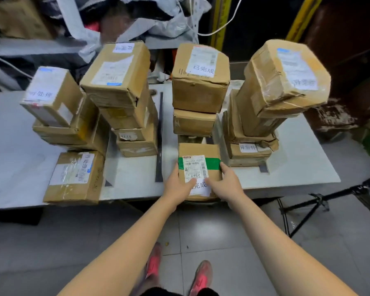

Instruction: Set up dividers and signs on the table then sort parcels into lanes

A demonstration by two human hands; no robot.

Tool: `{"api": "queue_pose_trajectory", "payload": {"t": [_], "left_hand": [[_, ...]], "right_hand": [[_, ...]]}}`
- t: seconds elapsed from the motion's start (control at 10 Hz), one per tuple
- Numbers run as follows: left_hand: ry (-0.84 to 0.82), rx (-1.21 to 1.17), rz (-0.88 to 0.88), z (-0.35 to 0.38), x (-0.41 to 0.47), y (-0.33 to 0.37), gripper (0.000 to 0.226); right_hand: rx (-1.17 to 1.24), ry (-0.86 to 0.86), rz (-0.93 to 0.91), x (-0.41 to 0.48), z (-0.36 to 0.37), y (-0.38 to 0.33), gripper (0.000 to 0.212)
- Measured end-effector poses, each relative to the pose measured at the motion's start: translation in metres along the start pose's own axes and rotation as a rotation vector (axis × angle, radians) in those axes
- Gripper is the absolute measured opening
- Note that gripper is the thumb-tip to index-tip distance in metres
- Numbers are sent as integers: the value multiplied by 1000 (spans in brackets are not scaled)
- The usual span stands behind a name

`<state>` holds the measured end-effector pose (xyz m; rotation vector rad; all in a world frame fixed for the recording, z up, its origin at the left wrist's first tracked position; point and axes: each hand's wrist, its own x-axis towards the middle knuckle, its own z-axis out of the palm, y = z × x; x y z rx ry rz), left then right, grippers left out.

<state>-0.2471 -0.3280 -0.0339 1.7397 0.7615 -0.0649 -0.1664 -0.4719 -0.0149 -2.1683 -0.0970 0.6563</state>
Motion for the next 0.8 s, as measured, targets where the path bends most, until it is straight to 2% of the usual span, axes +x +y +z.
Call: {"api": "queue_pose_trajectory", "payload": {"t": [0.2,0.4,0.6,0.7,0.8], "left_hand": [[85,-34,-79,11,22,-28,66],[71,-1,-56,8,46,-38,66],[125,291,6,14,43,-40,72],[158,420,55,6,30,-23,73],[176,483,219,-20,16,9,54]], "right_hand": [[-95,-95,-11,21,17,0,74],[-121,-43,-8,40,29,12,85],[-158,-56,4,38,26,8,86],[-246,-27,-33,31,23,1,76],[-253,141,-177,21,10,-32,44]]}}
